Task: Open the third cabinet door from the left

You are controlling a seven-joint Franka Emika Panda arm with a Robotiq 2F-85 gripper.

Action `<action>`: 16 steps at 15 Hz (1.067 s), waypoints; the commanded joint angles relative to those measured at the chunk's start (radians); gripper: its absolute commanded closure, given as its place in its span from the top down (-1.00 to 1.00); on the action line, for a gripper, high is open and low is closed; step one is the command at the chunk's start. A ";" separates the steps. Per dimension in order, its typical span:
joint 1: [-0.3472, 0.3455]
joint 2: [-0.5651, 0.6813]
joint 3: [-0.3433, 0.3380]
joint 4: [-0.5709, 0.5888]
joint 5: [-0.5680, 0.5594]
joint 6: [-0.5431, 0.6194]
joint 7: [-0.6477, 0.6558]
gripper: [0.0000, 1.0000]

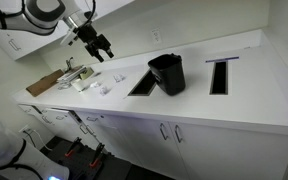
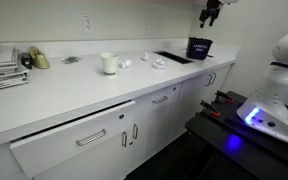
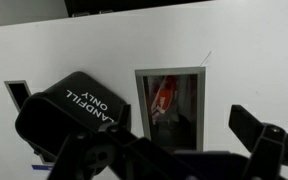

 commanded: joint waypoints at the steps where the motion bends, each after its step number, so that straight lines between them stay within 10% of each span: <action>1: 0.048 -0.048 0.033 -0.060 0.005 0.021 -0.049 1.00; 16: 0.608 -0.246 0.404 -0.309 0.290 0.029 -0.143 1.00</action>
